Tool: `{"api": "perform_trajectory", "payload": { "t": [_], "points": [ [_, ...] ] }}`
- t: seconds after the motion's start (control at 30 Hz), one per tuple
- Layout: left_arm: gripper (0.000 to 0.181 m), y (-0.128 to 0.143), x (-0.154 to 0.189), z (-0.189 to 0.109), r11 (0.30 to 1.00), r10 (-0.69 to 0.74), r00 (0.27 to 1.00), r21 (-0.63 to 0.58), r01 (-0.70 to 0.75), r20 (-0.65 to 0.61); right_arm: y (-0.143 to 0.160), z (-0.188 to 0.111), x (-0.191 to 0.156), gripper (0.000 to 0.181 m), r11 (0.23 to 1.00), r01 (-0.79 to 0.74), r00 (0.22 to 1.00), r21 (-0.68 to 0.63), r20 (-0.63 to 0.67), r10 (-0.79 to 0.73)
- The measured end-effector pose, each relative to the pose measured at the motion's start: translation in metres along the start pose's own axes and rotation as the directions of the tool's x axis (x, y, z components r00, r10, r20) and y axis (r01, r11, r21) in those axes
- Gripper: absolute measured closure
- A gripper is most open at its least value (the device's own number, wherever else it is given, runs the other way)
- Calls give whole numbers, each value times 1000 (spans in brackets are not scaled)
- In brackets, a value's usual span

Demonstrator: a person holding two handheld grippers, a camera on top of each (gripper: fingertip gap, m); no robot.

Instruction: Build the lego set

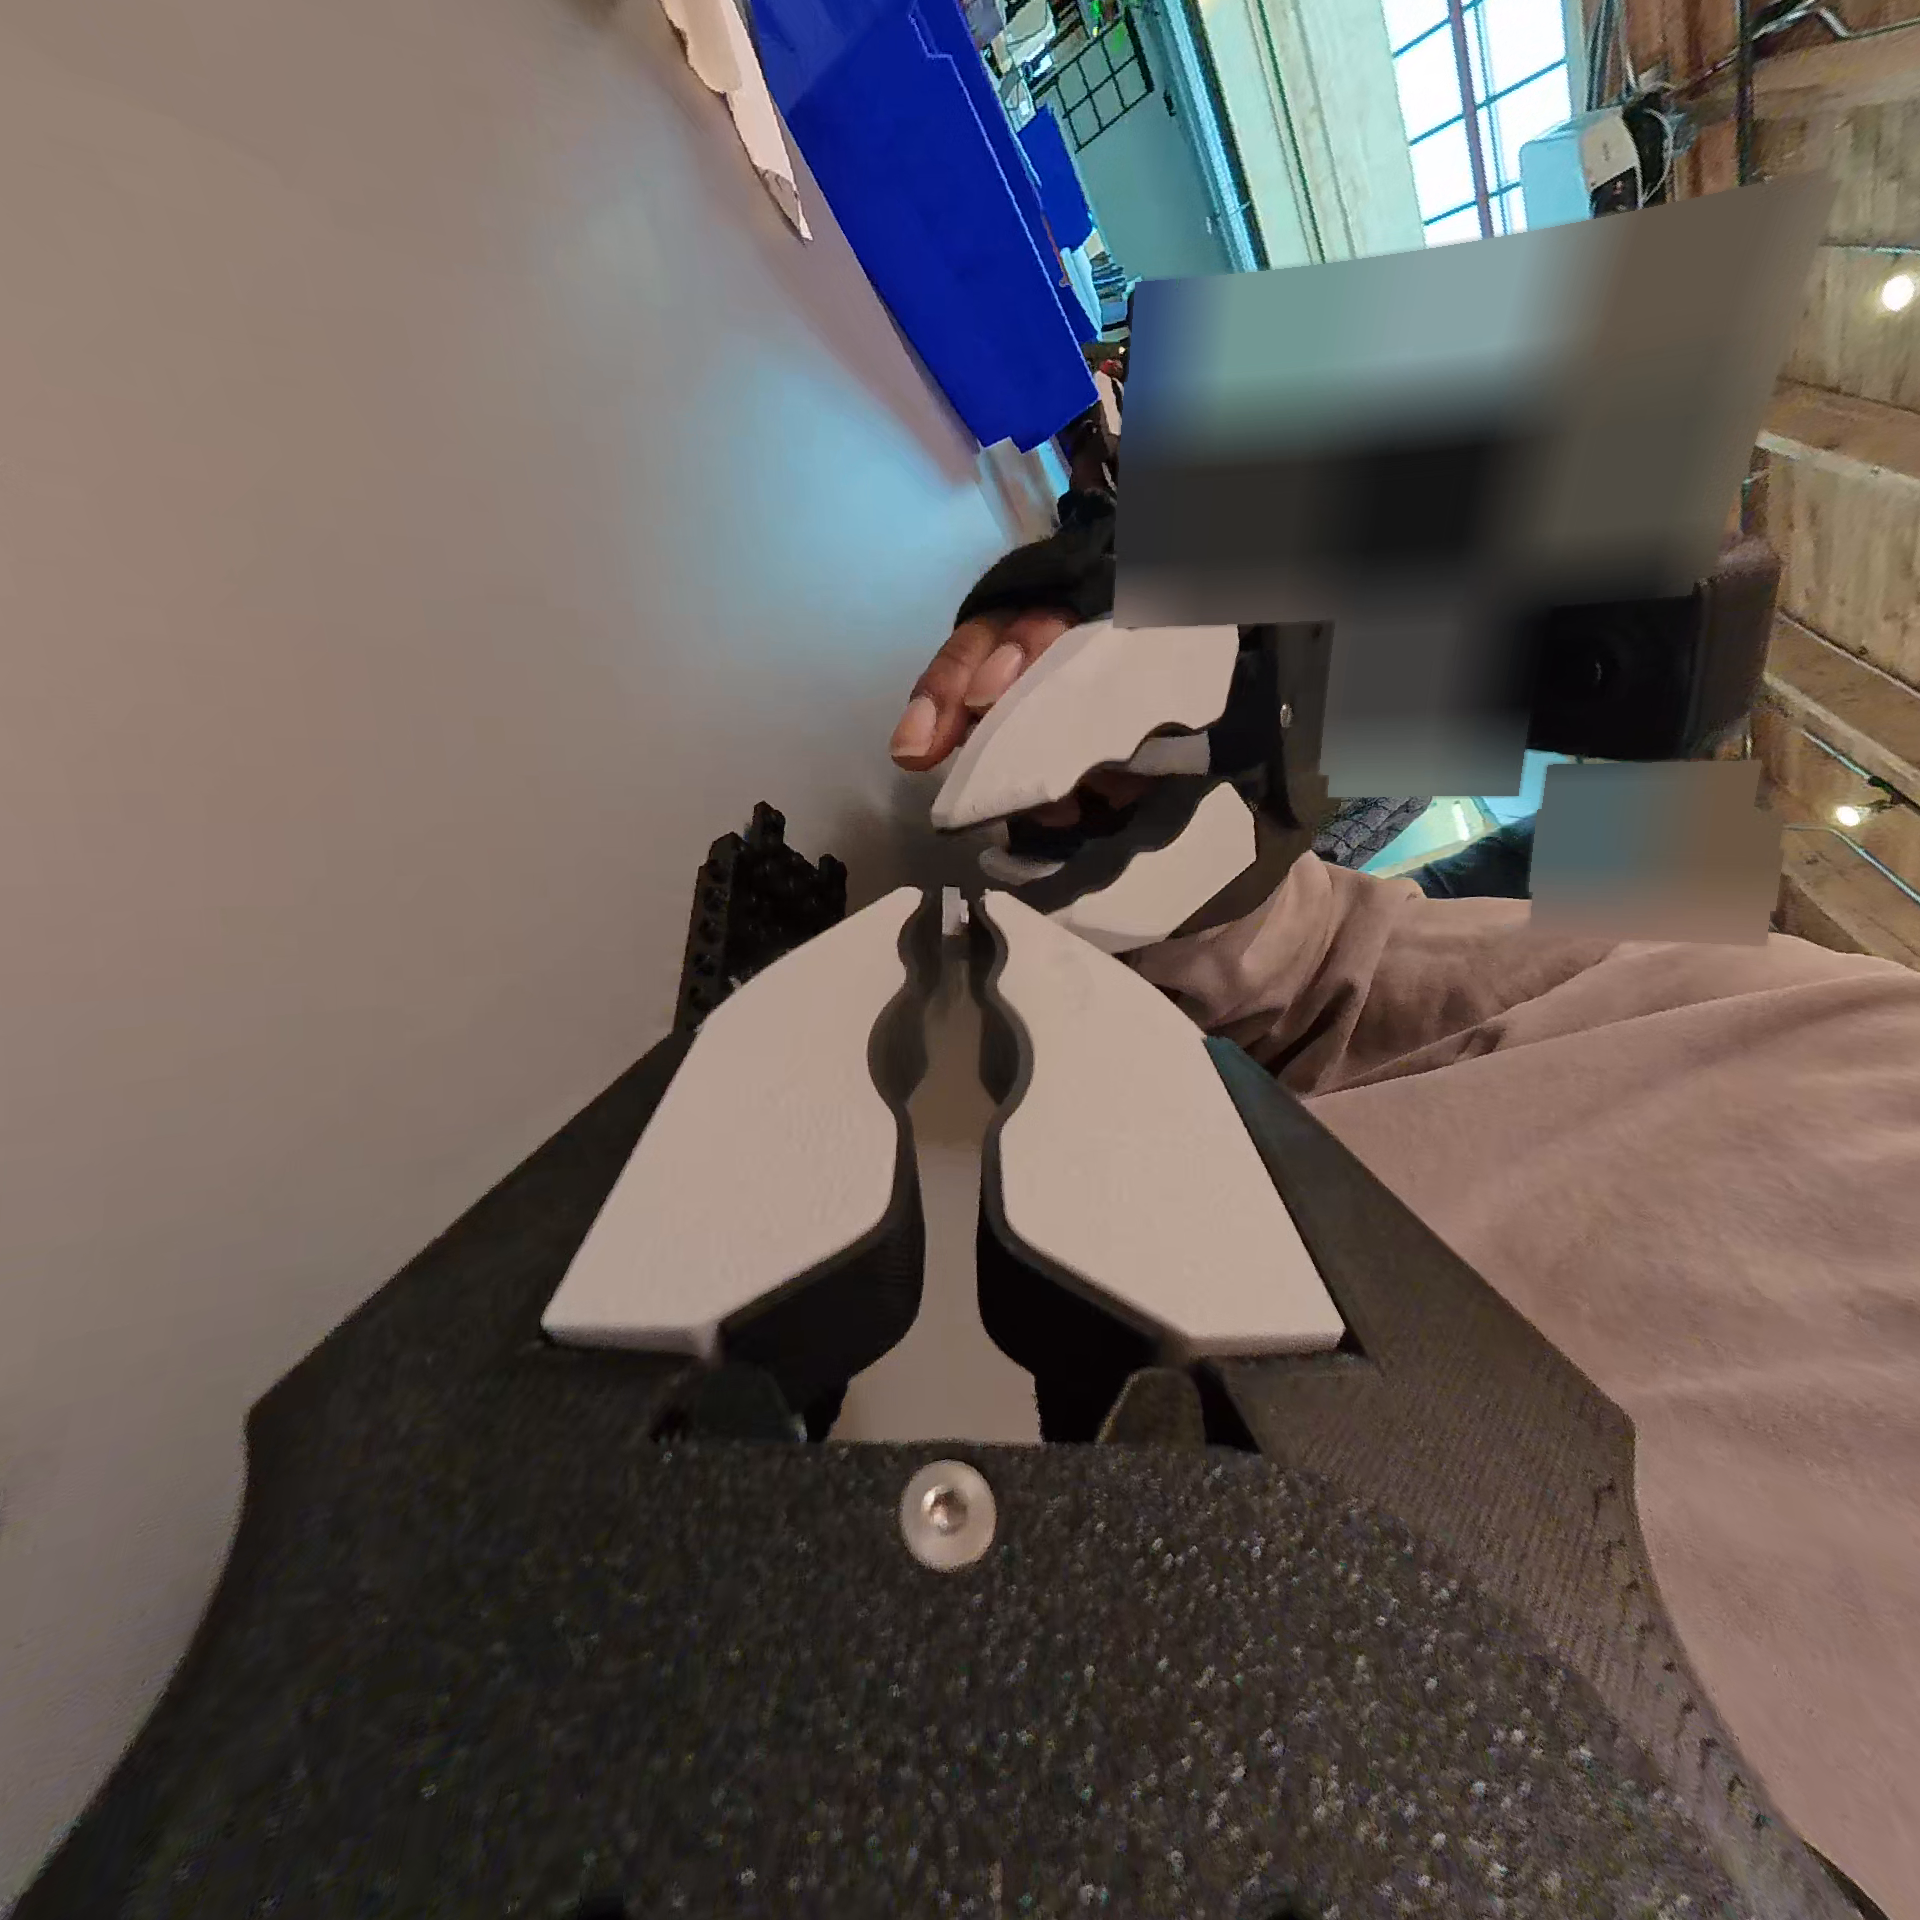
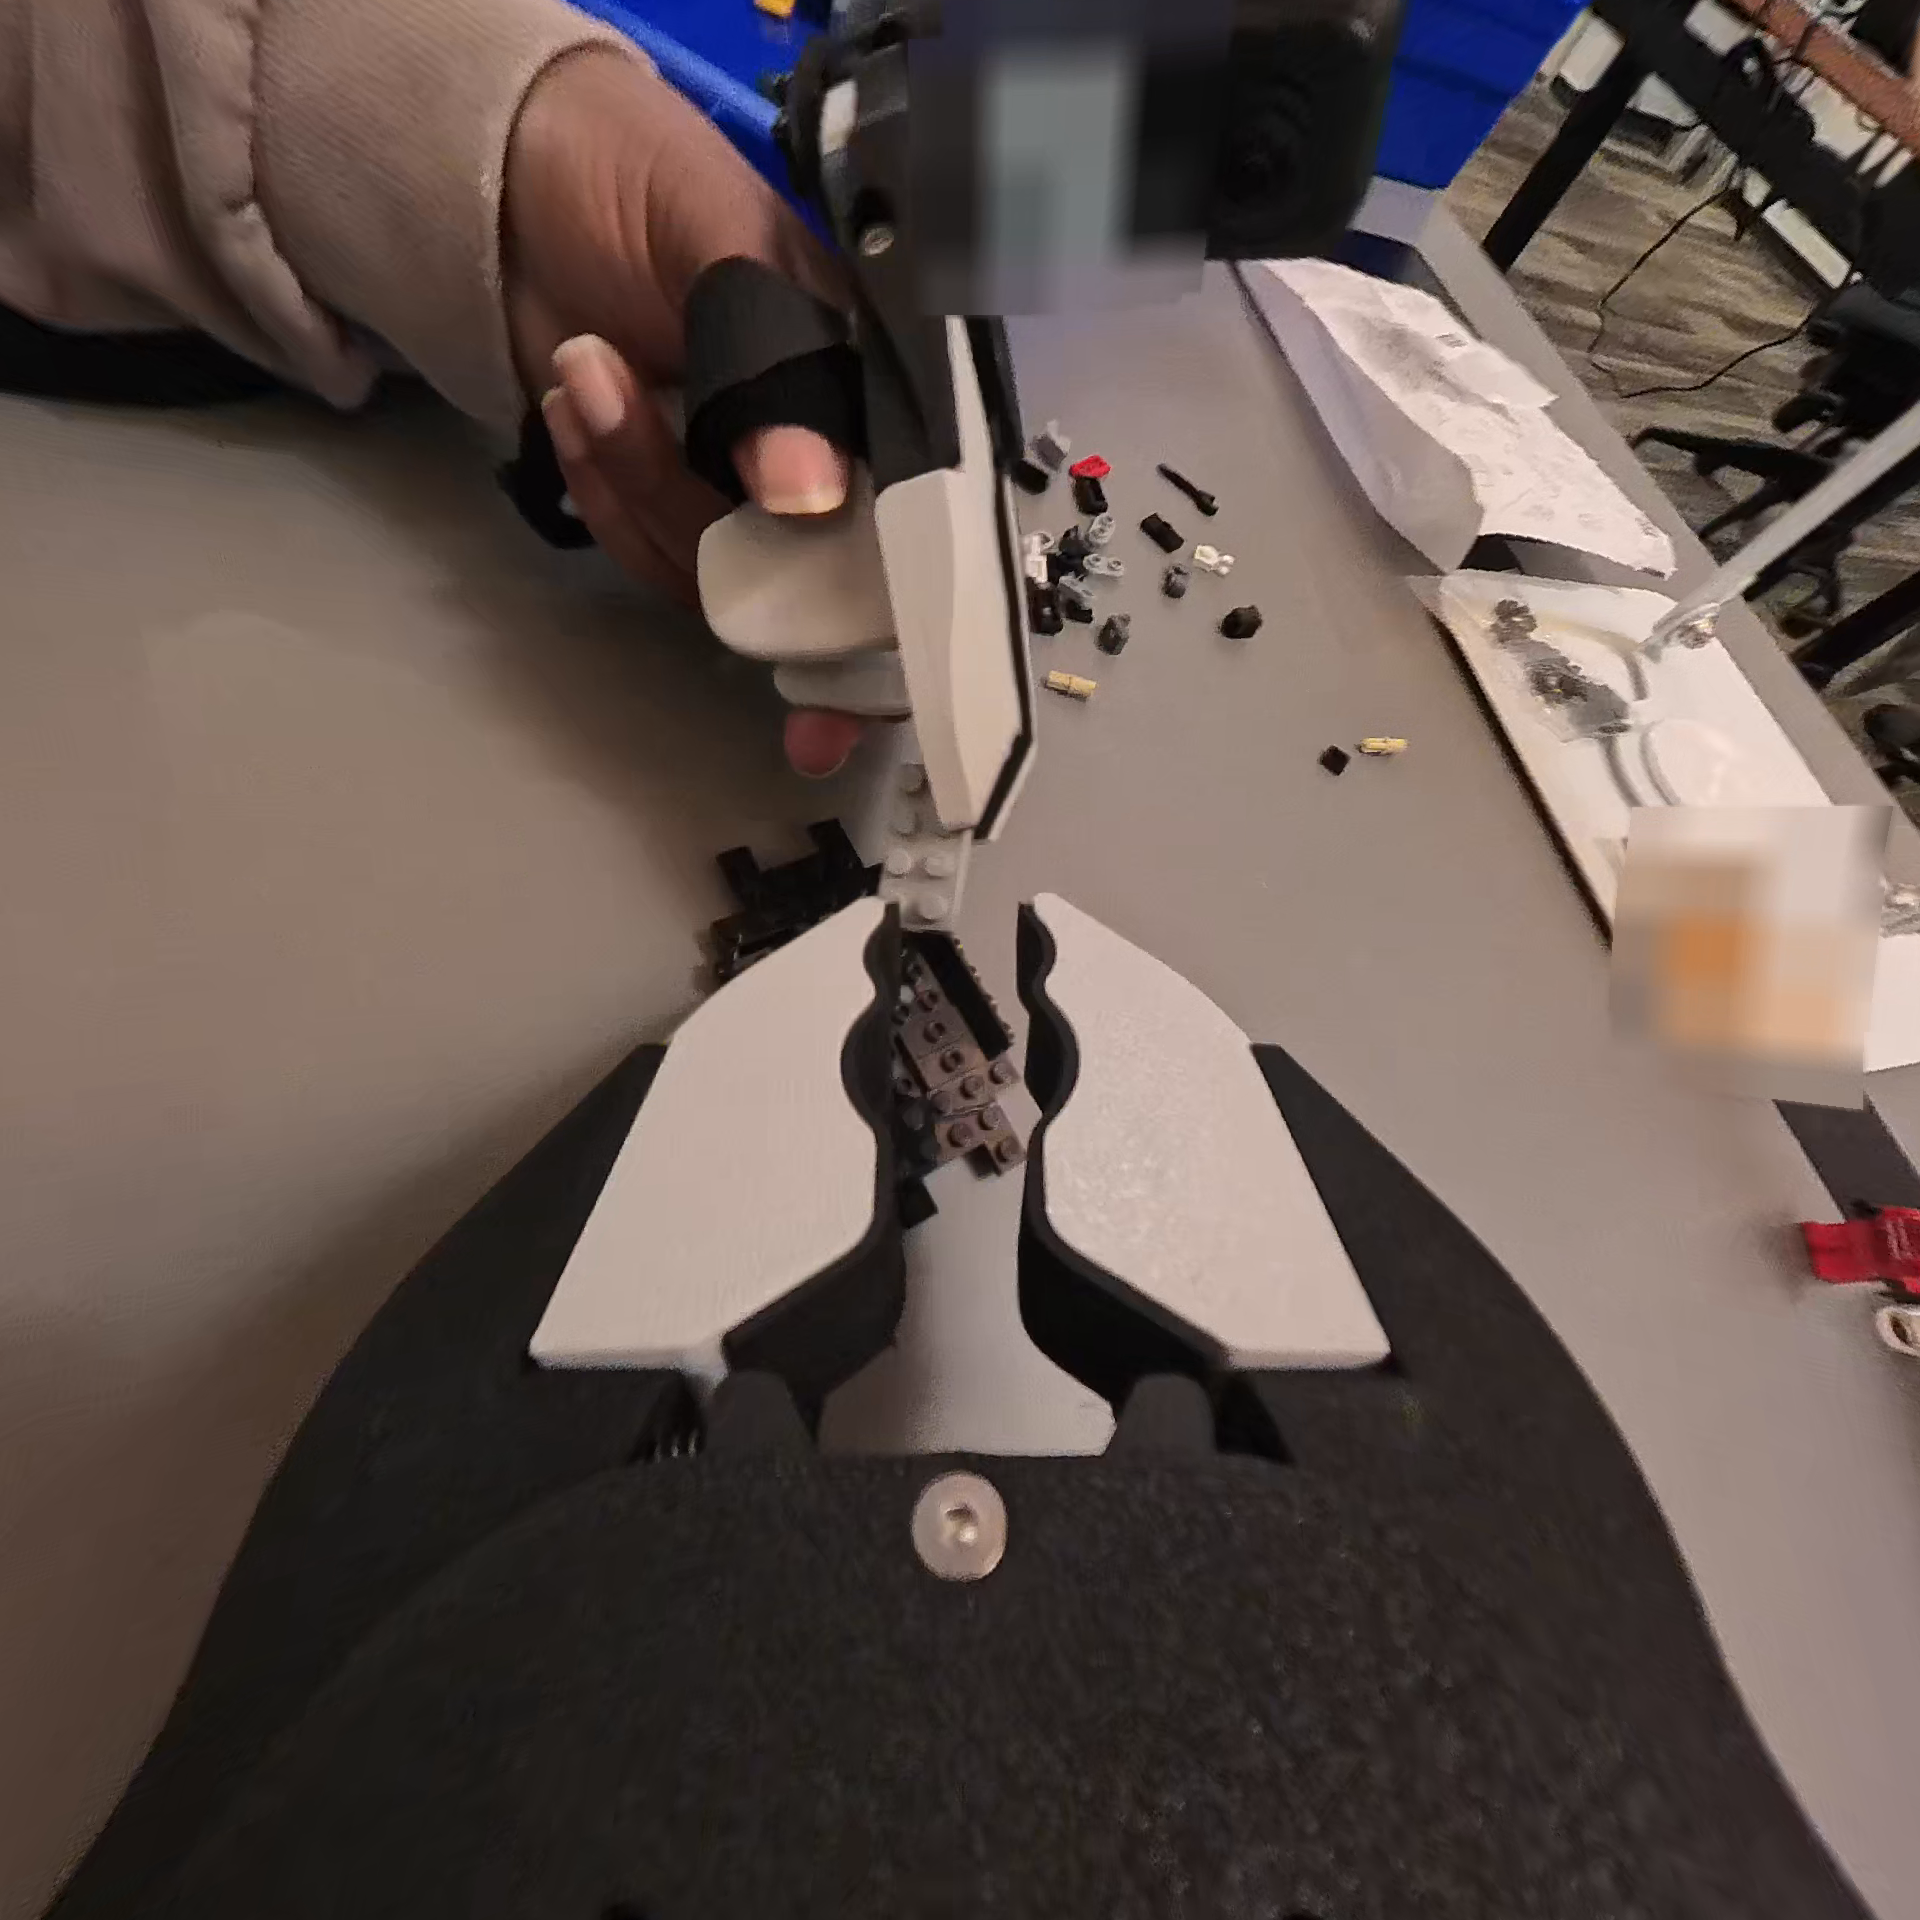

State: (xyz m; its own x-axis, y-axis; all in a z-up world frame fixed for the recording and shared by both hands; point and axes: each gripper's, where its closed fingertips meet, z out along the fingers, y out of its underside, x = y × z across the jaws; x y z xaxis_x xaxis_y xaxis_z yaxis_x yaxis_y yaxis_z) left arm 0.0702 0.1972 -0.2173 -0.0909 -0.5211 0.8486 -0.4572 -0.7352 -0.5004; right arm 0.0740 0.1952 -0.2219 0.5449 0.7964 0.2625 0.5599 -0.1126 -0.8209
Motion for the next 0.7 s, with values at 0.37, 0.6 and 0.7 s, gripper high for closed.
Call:
{"api": "perform_trajectory", "payload": {
  "t": [0.37, 0.6, 0.7],
  "points": [
    [165, -8, -5, 4, 998, 29, 998, 58, -32, 52, 8, 7, 1, 166, 994, -66, 998, -89, -29, 63],
    [168, -12, 1, 4, 995, 61, 998, 74, -63, 21, -2, -1, 12, 165, 931, -365, 931, 15, 31, 365],
    [176, -14, 1, 4, 995, 62, 998, 80, -63, 15, 0, 2, 10, 165, 932, -361, 932, 7, 29, 361]
  ]
}}
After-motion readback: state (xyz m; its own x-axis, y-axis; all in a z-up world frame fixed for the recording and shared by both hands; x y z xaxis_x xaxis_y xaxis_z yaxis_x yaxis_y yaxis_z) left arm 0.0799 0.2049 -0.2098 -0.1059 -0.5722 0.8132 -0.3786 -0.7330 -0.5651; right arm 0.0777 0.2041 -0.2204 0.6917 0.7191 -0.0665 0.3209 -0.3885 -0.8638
